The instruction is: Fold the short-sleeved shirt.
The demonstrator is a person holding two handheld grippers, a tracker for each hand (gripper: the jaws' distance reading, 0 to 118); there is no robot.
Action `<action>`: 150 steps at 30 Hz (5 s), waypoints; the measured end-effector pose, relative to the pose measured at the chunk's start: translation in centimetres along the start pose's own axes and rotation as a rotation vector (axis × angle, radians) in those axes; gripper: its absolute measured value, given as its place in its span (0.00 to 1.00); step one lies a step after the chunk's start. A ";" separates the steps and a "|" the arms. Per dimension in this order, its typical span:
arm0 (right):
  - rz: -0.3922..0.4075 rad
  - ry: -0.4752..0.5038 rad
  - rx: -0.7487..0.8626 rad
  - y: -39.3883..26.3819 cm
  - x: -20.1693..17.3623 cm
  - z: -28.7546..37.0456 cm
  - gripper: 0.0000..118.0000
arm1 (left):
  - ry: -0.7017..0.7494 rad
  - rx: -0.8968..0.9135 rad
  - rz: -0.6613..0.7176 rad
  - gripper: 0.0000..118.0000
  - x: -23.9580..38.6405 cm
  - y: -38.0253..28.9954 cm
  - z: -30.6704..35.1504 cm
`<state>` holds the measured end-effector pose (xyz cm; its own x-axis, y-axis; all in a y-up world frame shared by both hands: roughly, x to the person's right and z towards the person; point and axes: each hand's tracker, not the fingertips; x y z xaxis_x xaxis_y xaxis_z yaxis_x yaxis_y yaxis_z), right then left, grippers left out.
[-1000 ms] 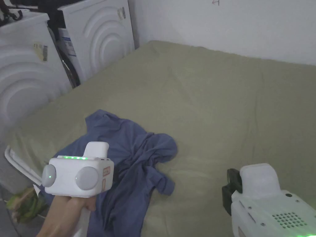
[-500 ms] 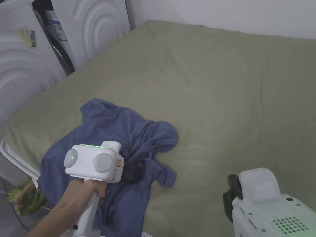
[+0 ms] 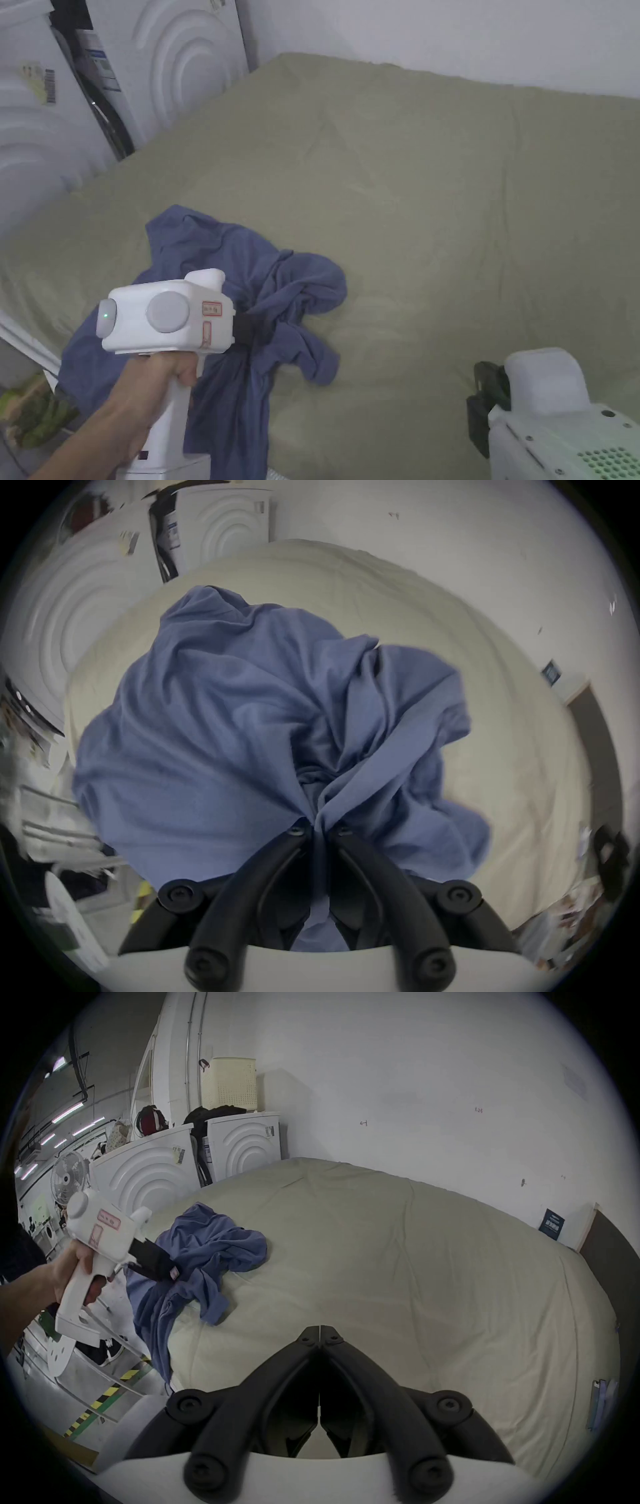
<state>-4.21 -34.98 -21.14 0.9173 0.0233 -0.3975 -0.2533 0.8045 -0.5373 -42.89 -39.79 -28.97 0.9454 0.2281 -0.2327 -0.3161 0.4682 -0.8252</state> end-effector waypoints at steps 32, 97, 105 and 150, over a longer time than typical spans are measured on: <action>-0.313 -0.570 -0.064 -9.3 22.9 14.6 0.00 | -0.632 -0.215 -0.724 0.05 63.1 -8.3 -10.7; -0.243 -0.319 -0.090 -7.8 14.6 8.3 0.00 | -0.064 -0.028 -0.489 0.46 24.9 -5.3 -8.5; -0.246 -0.311 -0.073 -7.6 14.5 9.0 0.00 | -0.163 0.051 -0.471 0.00 23.9 -5.9 -5.2; 0.162 -0.057 -0.501 7.9 21.7 -22.8 0.06 | -0.280 -0.040 -0.412 0.00 22.5 -4.9 -8.0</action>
<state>6.66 -41.70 -50.96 0.8661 0.1673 -0.4710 -0.4959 0.4056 -0.7678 -19.48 -43.81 -34.31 0.9319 0.2538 0.2590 0.0875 0.5358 -0.8398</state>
